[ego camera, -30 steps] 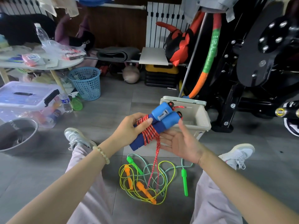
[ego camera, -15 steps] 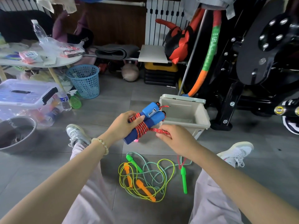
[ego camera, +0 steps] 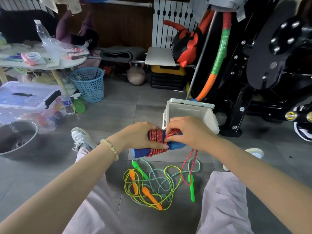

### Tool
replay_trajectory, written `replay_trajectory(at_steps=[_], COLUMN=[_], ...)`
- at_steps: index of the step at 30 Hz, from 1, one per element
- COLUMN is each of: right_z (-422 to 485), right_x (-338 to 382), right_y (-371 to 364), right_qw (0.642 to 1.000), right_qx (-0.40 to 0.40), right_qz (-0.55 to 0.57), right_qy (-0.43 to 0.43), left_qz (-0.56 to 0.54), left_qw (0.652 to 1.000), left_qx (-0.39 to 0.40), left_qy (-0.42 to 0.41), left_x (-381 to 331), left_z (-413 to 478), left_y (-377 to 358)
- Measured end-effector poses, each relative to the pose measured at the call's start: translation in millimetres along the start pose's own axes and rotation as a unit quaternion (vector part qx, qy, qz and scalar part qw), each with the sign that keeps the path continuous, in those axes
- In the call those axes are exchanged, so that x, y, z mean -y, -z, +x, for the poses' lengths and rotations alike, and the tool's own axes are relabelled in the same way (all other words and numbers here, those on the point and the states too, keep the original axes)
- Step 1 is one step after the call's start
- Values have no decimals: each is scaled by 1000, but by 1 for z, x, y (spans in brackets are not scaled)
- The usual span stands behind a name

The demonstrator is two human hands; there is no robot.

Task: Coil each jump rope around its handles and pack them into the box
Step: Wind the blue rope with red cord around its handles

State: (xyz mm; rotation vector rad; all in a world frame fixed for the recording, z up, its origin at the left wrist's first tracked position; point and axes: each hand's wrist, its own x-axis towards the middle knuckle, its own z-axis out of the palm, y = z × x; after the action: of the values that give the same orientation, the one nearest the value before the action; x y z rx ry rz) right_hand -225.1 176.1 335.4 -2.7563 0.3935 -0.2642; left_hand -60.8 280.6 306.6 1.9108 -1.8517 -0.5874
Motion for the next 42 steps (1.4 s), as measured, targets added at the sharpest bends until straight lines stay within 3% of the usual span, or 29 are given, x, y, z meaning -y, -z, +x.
replay_trajectory(at_steps=[3, 11, 19, 25, 32, 35, 37, 42], right_z=[2, 3, 0, -4, -12, -13, -14, -16], right_x=[-1, -4, -9, -11, -7, -15, -21, -28], right_y=[3, 19, 19, 8, 8, -1, -9, -41], right_qw=[1000, 969, 923, 851, 825, 796, 776, 743], right_qx=[14, 163, 164, 58, 97, 46, 31, 62], right_qz=[11, 172, 327, 508, 522, 561, 600, 646], right_qy=[-21, -67, -119, -124, -195, -221, -193, -164], left_qz=[137, 205, 111, 32, -125, -210, -286, -374], left_qw=[990, 978, 990, 994, 987, 973, 952, 912], left_qx=[-40, -20, -15, -75, -95, -77, -92, -169], left_qy=[25, -23, -80, -68, -32, -50, -52, 12], left_x=[-10, -16, -18, -14, -1, 2, 2, 1], left_z=[4, -1, -10, -21, -22, -21, -20, -10], left_y=[0, -2, 4, 0, -11, -16, -16, -10])
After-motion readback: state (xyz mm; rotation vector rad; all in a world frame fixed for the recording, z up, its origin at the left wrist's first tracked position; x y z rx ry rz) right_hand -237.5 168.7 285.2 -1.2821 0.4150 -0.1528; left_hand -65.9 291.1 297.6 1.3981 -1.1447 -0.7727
